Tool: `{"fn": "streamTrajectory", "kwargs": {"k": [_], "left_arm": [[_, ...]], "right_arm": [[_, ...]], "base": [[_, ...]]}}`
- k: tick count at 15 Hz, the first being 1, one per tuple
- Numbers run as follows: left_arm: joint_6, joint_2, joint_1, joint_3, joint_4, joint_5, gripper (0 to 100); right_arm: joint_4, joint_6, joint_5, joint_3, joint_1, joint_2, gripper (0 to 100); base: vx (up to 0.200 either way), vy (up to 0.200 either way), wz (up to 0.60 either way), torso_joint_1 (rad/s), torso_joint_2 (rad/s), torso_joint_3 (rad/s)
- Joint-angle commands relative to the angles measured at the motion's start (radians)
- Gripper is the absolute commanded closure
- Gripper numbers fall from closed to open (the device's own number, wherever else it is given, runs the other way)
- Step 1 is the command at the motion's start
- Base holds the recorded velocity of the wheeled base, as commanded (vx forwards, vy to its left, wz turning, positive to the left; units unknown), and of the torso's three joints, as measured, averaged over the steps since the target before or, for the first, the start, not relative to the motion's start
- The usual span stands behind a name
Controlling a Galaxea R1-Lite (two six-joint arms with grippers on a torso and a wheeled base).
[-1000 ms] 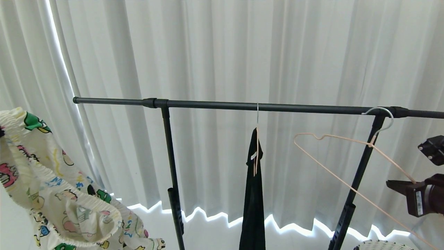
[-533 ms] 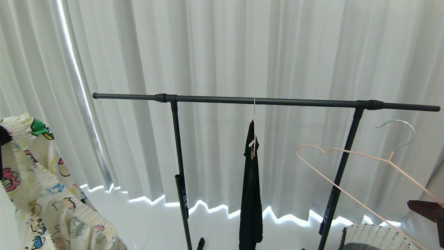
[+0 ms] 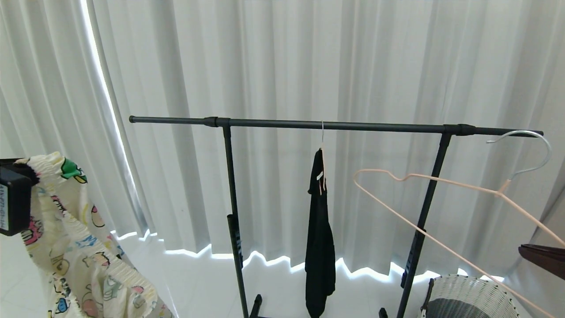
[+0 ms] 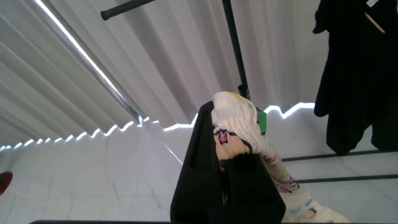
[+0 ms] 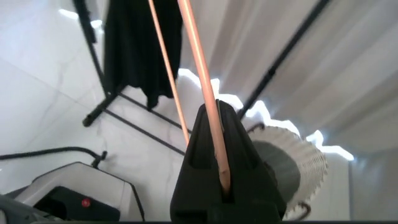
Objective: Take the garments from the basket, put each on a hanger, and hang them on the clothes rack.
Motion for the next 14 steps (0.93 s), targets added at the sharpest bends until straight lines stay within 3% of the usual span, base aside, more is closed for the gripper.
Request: {"fn": "streamTrajectory", "kwargs": {"k": [1, 4, 8, 9, 11, 12, 14], "left_arm": [[-0.029, 0.082, 0.001, -0.012, 0.0, 0.001, 100], [-0.112, 0.241, 0.001, -0.095, 0.0, 0.007, 100], [-0.202, 0.353, -0.043, -0.123, 0.002, 0.011, 100], [-0.245, 0.372, -0.065, -0.126, 0.002, 0.011, 100], [-0.46, 0.428, -0.157, -0.189, 0.006, 0.014, 100], [-0.505, 0.444, -0.174, -0.21, 0.011, 0.014, 100], [-0.506, 0.458, -0.175, -0.216, 0.016, 0.016, 100]], "right_arm": [[-0.002, 0.005, 0.001, -0.038, 0.094, 0.063, 100], [-0.056, 0.039, -0.002, -0.107, 0.306, 0.192, 100], [-0.165, 0.215, -0.01, -0.123, 0.588, 0.327, 100], [-0.19, 0.243, -0.014, -0.124, 0.622, 0.351, 100], [-0.285, 0.293, -0.047, -0.124, 0.668, 0.428, 100], [-0.321, 0.309, -0.068, -0.126, 0.685, 0.457, 100], [-0.366, 0.327, -0.083, -0.127, 0.7, 0.493, 100]], "base": [[0.0, 0.0, 0.0, 0.0, 0.0, 0.0], [0.0, 0.0, 0.0, 0.0, 0.0, 0.0], [0.0, 0.0, 0.0, 0.0, 0.0, 0.0], [0.0, 0.0, 0.0, 0.0, 0.0, 0.0], [0.0, 0.0, 0.0, 0.0, 0.0, 0.0], [0.0, 0.0, 0.0, 0.0, 0.0, 0.0], [0.0, 0.0, 0.0, 0.0, 0.0, 0.0]]}}
